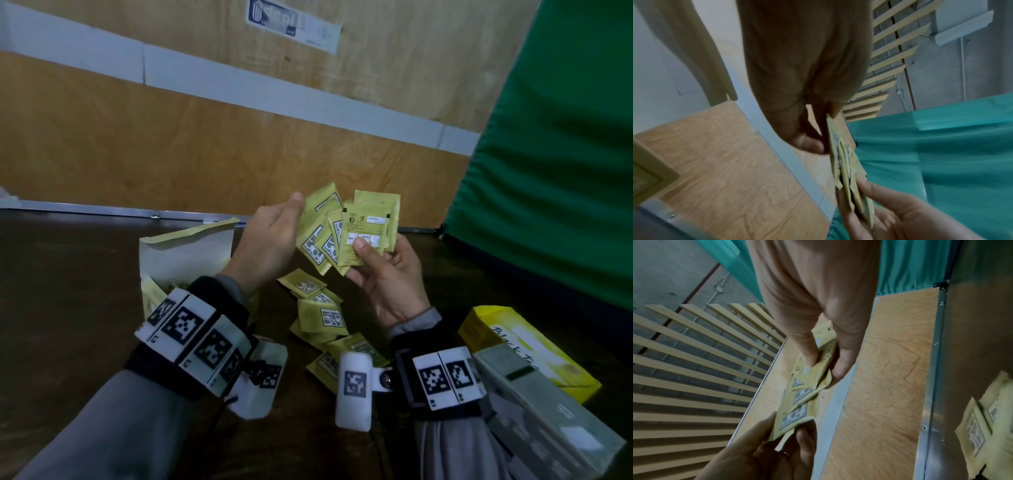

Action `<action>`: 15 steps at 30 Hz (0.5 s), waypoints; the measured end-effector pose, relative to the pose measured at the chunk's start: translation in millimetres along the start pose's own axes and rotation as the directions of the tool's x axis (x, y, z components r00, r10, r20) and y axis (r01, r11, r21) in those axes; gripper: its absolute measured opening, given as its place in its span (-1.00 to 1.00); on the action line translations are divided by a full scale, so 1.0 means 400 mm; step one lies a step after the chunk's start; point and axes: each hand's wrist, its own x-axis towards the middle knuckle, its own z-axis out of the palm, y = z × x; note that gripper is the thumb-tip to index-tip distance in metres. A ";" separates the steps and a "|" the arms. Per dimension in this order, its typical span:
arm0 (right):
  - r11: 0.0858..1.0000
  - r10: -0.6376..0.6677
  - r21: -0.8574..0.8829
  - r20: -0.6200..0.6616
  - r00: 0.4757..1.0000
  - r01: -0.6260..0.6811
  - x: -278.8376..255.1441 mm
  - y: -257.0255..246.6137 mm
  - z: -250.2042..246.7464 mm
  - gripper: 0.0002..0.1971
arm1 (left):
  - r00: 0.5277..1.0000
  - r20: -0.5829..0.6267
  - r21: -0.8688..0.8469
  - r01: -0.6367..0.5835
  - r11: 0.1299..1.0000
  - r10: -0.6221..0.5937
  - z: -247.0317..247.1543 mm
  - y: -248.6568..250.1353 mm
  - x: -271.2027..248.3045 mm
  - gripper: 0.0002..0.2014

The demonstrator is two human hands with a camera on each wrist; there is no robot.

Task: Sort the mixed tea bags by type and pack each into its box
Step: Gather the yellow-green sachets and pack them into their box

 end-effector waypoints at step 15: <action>0.960 -0.031 -0.274 0.114 0.993 0.062 -0.012 0.010 0.016 -0.77 | 0.924 0.328 -0.227 0.281 0.933 -0.198 0.030 0.013 -0.017 -0.82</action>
